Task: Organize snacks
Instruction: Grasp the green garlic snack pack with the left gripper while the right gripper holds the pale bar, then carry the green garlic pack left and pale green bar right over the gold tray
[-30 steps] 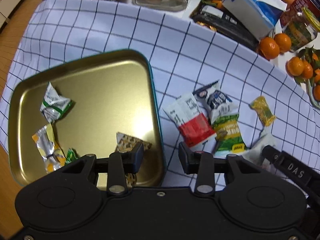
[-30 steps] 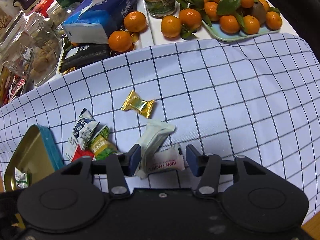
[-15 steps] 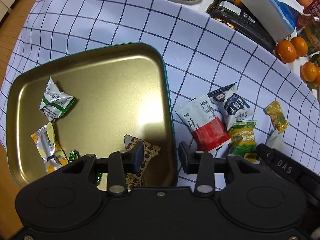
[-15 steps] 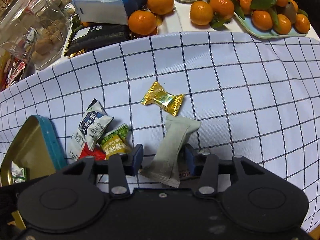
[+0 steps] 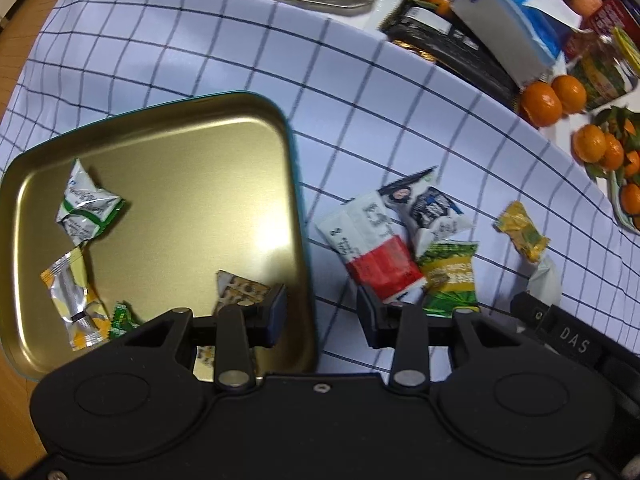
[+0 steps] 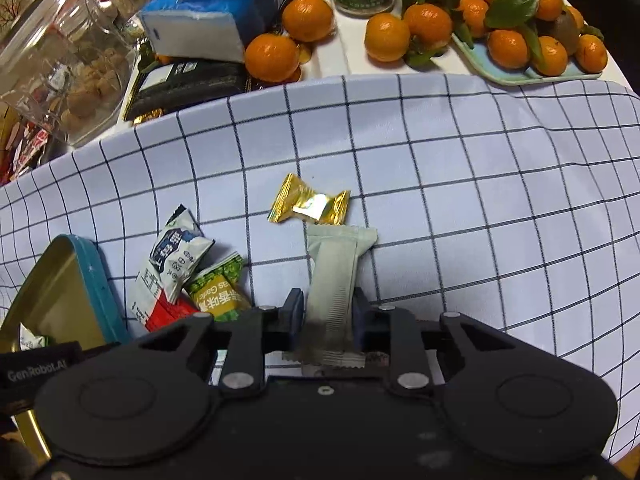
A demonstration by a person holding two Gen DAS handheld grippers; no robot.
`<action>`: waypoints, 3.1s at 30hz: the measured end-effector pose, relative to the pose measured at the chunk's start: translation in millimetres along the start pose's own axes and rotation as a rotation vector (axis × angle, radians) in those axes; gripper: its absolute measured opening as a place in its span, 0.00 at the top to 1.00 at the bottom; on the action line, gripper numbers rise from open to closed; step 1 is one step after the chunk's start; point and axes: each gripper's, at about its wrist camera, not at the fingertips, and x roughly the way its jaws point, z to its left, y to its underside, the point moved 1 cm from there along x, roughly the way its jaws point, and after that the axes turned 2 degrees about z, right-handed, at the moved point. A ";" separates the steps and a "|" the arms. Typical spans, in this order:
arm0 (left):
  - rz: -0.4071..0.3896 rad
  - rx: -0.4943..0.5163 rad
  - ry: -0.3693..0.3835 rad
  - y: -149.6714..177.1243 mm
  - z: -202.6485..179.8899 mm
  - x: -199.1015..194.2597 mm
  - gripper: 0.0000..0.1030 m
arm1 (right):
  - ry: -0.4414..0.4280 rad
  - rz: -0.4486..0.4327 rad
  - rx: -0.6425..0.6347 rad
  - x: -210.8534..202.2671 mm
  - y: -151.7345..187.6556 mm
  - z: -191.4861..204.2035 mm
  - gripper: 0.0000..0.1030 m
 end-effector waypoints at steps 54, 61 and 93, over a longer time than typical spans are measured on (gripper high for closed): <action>-0.071 0.001 0.061 21.3 -87.7 15.5 0.57 | -0.042 0.000 0.064 -34.3 16.2 -65.3 0.74; -0.115 -0.034 0.077 17.3 -62.5 -11.5 0.57 | -0.042 -0.020 0.039 -46.5 19.1 -49.8 0.74; -0.147 -0.389 -0.131 18.5 172.9 -34.5 0.57 | -0.162 -0.069 -0.201 -48.4 72.3 126.0 0.74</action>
